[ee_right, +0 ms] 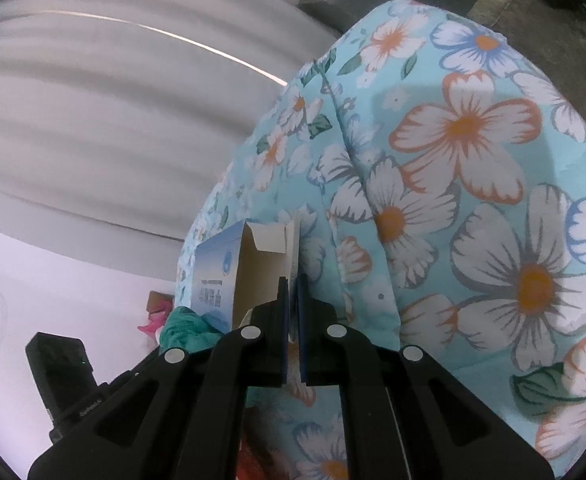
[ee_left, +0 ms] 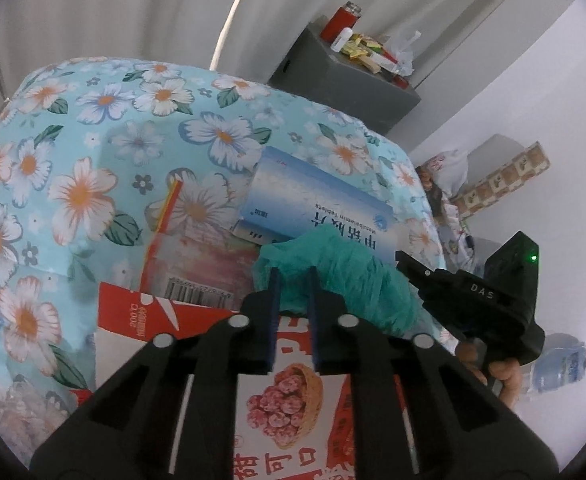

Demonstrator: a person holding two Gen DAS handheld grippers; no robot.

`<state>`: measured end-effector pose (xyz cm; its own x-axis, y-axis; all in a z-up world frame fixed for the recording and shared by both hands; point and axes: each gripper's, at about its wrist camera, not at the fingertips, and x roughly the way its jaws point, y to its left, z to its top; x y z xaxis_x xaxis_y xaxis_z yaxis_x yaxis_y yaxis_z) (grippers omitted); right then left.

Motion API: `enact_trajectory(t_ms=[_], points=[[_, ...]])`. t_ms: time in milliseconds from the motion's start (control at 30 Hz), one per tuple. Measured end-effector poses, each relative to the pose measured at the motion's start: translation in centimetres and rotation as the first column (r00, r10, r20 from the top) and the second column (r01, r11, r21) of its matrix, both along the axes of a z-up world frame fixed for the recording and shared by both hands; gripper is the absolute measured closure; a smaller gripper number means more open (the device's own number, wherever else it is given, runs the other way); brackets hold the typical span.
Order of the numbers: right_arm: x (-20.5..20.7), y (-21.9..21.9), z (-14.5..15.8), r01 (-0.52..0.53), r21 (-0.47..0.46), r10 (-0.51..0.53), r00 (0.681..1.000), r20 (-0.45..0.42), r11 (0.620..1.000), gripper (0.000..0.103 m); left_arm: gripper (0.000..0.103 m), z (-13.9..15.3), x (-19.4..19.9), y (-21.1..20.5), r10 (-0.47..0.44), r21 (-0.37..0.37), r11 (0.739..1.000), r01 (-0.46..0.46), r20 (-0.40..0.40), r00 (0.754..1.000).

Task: Collect trash
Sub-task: 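Grasp the green plastic bag with the left tool while the right tool grasps the white medicine box, then lift the green bag with the left tool while the right tool lifts the medicine box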

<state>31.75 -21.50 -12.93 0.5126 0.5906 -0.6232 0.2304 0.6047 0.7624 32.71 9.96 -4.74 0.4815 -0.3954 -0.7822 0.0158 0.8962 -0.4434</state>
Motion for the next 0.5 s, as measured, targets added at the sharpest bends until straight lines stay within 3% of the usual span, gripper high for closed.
enact_trajectory(t_ms=[33, 500], points=[[-0.1, -0.3, 0.1, 0.006, 0.002, -0.006, 1.0, 0.003, 1.0, 0.099, 0.103, 0.1, -0.1, 0.0, -0.002, -0.001, 1.0, 0.002, 0.009, 1.0], [-5.4, -5.8, 3.3, 0.153, 0.028, -0.155, 0.986, 0.063, 0.988, 0.099, 0.103, 3.3, -2.4, -0.5, -0.037, -0.004, 0.999, 0.038, 0.132, 0.991]])
